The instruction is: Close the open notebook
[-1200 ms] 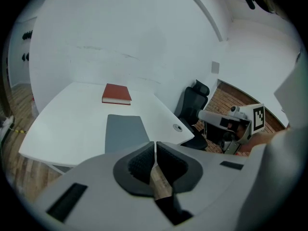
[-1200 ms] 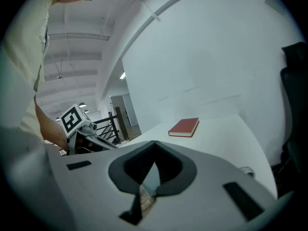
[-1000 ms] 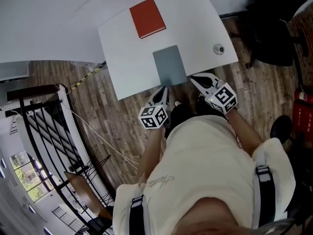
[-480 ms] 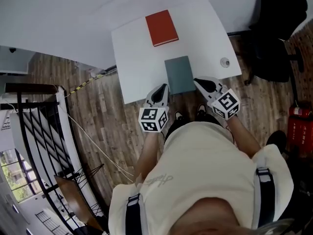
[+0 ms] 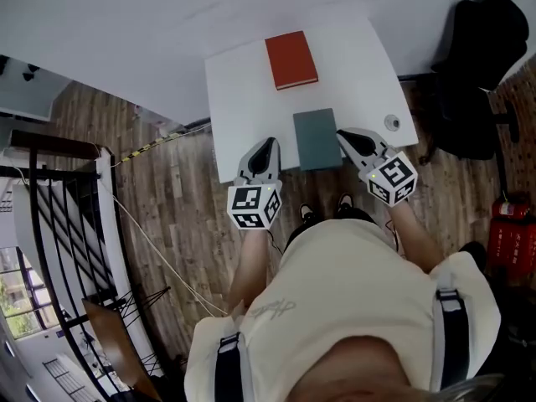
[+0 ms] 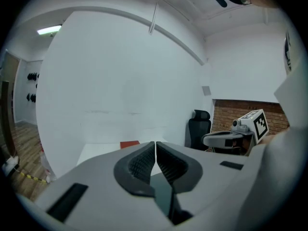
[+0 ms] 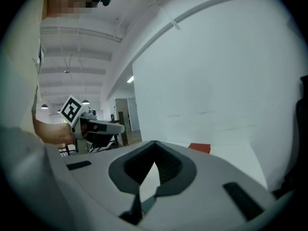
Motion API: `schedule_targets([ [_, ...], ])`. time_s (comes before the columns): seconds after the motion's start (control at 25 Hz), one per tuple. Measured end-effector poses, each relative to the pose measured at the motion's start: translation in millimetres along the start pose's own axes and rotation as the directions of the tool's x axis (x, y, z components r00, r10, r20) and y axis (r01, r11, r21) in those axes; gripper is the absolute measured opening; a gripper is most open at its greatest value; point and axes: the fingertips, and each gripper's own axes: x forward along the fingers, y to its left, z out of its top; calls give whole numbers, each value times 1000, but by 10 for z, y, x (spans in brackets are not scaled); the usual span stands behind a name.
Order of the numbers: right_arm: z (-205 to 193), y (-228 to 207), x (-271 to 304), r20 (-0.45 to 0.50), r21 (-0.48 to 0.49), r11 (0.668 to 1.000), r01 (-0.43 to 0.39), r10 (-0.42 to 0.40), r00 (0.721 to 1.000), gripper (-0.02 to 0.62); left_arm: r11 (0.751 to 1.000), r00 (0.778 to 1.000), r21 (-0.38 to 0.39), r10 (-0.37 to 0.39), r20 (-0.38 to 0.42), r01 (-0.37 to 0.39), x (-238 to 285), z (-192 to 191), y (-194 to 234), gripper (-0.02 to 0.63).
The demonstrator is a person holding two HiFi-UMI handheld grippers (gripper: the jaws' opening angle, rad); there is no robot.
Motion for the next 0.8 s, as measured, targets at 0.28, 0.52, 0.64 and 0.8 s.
schedule_targets([
  [0.28,484,-45,60,100,-4,1000,-3,3,995,8,1000,995,-3,32,90,-31,-171,347,169,23],
  [0.52,612,4,54,109,-61,998,-3,9,994,8,999,992,10,50,120,-51,-130,505,251,23],
  [0.64,679,64,71,88,-168,986,15,-1,996,8,998,988,29,58,142,-63,-162,656,274,23],
  [0.8,801,74,59,109,-198,980,29,-8,994,8,996,983,36,70,167,-77,-217,757,288,23],
])
